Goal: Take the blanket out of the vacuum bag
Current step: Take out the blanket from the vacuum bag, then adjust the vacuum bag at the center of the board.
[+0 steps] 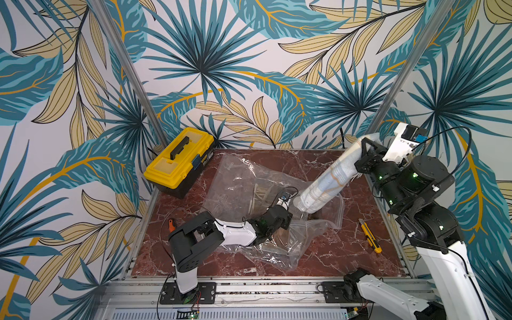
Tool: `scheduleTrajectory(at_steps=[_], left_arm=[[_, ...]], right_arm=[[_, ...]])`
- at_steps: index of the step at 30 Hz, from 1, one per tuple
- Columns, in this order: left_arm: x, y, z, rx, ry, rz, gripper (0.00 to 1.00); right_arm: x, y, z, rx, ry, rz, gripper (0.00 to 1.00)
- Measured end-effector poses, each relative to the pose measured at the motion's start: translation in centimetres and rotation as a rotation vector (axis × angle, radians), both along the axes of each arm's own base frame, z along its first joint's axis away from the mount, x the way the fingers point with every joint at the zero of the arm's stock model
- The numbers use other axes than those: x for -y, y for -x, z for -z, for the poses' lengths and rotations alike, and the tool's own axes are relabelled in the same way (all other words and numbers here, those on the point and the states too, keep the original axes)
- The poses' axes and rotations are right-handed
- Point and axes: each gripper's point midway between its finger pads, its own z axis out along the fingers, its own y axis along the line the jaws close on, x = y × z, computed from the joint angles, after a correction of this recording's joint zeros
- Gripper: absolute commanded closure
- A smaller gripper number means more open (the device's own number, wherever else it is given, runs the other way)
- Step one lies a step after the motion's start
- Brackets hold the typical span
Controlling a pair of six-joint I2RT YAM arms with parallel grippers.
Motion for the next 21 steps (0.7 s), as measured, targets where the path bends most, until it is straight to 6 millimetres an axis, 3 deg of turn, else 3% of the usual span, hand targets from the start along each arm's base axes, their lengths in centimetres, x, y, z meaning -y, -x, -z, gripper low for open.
scheduleTrajectory(at_steps=[7, 11, 16, 21], left_arm=[[4.7, 1.0, 1.8, -0.136, -0.002, 0.171, 1.0], [6.2, 0.5, 2.8, -0.201, -0.036, 0.186, 1.0], [6.3, -0.9, 4.3, -0.333, -0.045, 0.139, 1.0], [4.6, -3.2, 5.2, -0.464, -0.032, 0.019, 1.0]], right_arm=[[1.3, 0.0, -0.8, 0.008, 0.093, 0.081, 1.0], [1.9, 0.1, -0.8, 0.003, 0.129, 0.114, 1.0], [2.4, 0.6, -1.5, 0.012, 0.161, 0.14, 1.0], [2.7, 1.2, -2.1, 0.026, 0.171, 0.146, 1.0]])
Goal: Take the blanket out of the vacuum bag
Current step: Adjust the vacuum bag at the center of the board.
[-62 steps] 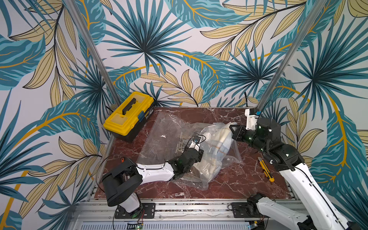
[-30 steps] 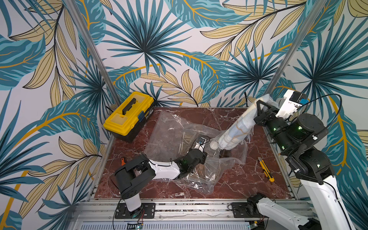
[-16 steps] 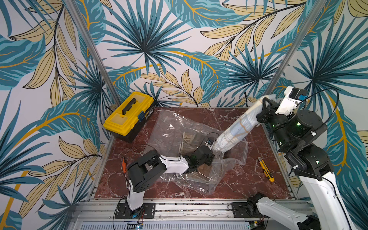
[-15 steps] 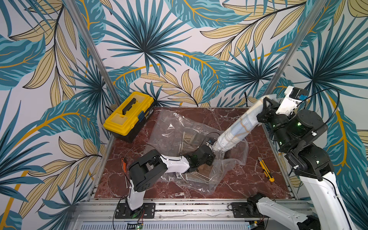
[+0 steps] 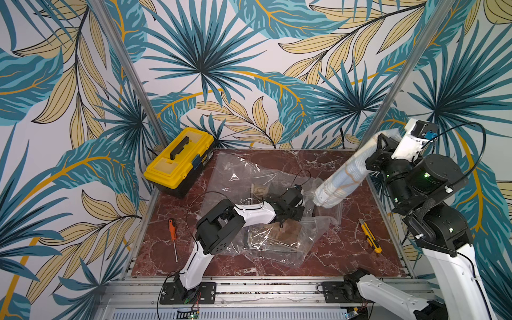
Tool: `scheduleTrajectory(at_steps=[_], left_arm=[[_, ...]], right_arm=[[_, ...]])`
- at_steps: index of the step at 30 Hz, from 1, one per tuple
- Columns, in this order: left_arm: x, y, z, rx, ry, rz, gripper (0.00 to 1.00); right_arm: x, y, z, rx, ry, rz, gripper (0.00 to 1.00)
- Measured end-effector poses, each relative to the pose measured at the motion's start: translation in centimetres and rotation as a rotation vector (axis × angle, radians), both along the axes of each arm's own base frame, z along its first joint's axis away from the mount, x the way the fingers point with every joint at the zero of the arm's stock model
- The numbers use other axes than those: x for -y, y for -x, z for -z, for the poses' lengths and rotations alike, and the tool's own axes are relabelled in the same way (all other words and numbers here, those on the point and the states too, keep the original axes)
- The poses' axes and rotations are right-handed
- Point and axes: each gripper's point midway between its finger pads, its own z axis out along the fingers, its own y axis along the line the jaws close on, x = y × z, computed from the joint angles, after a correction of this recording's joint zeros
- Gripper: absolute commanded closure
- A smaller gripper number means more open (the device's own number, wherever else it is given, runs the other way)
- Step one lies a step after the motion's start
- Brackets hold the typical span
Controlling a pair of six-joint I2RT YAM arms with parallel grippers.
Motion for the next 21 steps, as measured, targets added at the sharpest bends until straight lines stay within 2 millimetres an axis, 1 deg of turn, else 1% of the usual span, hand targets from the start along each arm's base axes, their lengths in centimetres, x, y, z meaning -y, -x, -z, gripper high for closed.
scheduleTrajectory(at_steps=[4, 9, 12, 15, 18, 21], left_arm=[[-2.8, -2.0, 0.5, -0.06, -0.046, -0.144, 1.0], [-6.7, -3.5, 0.8, -0.102, -0.096, -0.29, 1.0], [-9.1, -3.5, 0.9, -0.107, -0.148, -0.346, 1.0], [-11.1, -3.2, 1.0, -0.105, -0.217, -0.378, 1.0], [-12.5, -2.7, 1.1, -0.099, -0.288, -0.385, 1.0], [-13.5, -2.4, 1.0, -0.095, -0.359, -0.37, 1.0]], right_arm=[[0.0, 0.1, 0.0, -0.002, 0.001, 0.0, 1.0], [0.0, 0.1, 0.1, -0.007, 0.01, 0.0, 1.0], [0.0, 0.1, 0.1, -0.008, 0.012, 0.0, 1.0], [0.0, 0.1, 0.1, -0.008, 0.017, 0.0, 1.0], [0.0, 0.1, 0.2, -0.009, 0.018, 0.0, 1.0], [-0.1, 0.0, 0.5, -0.016, 0.02, -0.002, 1.0]])
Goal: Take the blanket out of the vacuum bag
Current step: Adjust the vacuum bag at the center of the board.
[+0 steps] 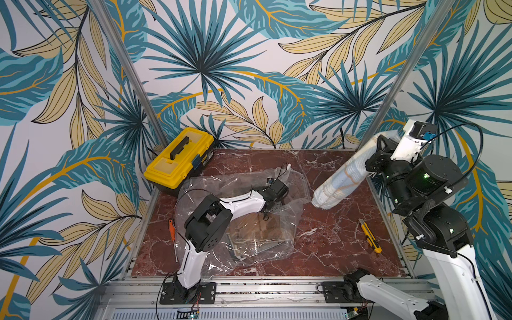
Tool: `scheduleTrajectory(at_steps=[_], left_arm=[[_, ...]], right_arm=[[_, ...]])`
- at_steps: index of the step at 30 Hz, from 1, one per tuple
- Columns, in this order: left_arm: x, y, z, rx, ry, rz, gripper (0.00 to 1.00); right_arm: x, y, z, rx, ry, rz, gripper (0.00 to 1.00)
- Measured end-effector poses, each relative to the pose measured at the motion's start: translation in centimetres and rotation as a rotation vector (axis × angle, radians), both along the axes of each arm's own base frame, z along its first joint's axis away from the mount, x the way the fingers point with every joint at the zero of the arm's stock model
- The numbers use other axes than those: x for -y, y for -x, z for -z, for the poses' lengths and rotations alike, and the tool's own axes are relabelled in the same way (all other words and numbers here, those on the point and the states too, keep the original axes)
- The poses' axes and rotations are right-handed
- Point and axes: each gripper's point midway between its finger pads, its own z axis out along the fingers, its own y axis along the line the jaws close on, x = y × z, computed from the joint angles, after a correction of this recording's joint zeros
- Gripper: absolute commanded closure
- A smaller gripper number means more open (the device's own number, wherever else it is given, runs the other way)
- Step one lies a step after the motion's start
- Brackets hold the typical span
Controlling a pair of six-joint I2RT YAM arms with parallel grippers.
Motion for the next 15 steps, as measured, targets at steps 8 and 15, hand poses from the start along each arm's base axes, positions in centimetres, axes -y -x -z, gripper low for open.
scheduleTrajectory(at_steps=[8, 15], left_arm=[[-1.6, 0.1, 0.1, -0.042, -0.164, 0.068, 1.0], [-2.8, 0.5, 0.1, -0.045, -0.216, 0.085, 1.0]], right_arm=[[-0.3, -0.2, 0.9, -0.017, 0.005, -0.01, 1.0], [-1.1, -1.9, 2.1, -0.046, 0.012, -0.02, 1.0]])
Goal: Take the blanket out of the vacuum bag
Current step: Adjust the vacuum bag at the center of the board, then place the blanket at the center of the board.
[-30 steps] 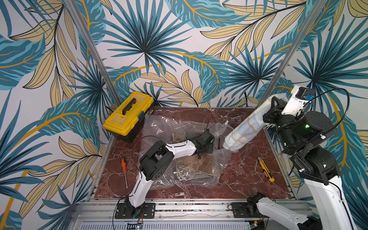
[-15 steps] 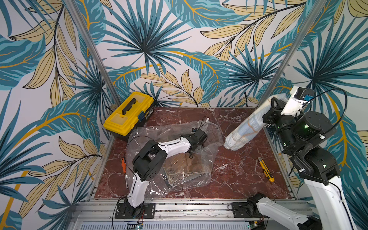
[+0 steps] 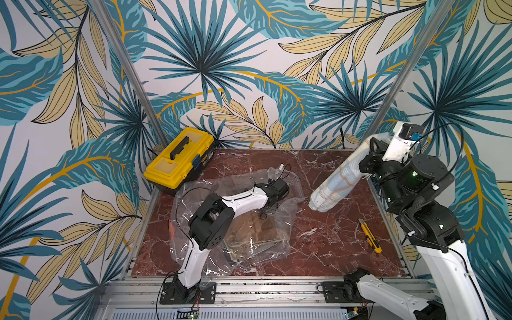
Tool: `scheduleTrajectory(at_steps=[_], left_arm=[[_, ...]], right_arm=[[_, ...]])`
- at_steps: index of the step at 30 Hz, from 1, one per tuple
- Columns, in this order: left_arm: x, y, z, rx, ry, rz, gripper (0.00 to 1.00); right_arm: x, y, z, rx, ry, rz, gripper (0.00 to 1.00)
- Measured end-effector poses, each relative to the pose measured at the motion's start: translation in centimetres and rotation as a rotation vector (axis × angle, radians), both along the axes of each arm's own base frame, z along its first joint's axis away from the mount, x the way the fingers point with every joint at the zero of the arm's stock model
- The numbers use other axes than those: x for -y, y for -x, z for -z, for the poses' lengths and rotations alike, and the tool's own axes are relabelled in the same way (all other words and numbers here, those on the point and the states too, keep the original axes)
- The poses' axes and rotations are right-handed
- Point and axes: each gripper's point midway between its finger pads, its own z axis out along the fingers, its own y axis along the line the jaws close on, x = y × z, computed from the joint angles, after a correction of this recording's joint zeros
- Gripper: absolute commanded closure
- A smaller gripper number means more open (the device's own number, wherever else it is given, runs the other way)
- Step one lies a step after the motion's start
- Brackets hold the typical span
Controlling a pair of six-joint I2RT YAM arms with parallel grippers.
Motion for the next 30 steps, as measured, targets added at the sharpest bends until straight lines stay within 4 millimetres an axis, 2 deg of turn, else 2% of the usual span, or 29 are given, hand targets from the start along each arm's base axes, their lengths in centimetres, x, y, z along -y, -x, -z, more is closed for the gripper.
scheduleTrajectory(at_steps=[3, 8, 13, 18, 26, 28, 30], left_arm=[[-0.9, 0.8, -0.2, 0.005, 0.009, -0.003, 1.0], [-2.8, 3.2, -0.6, -0.011, 0.062, 0.003, 1.0], [-2.8, 5.1, -1.3, -0.039, 0.157, 0.049, 1.0], [-1.9, 5.6, -1.9, -0.046, 0.219, 0.091, 1.0], [-0.9, 5.8, -1.8, -0.064, 0.259, 0.125, 1.0], [-0.7, 5.8, -1.4, -0.071, 0.262, 0.128, 1.0], [-0.4, 5.7, -0.9, -0.081, 0.263, 0.133, 1.0]], right_arm=[[-0.8, -2.3, 1.0, -0.028, 0.012, -0.002, 1.0], [-1.5, -8.2, 4.0, -0.119, 0.035, -0.004, 1.0], [-1.0, -14.0, 6.3, -0.184, 0.029, -0.006, 1.0], [0.2, -19.4, 6.7, -0.191, 0.009, -0.009, 1.0], [1.6, -28.1, 6.2, -0.184, 0.01, -0.025, 1.0], [1.9, -29.7, 6.6, -0.185, 0.023, -0.028, 1.0], [2.5, -31.1, 7.7, -0.197, 0.028, -0.031, 1.0]])
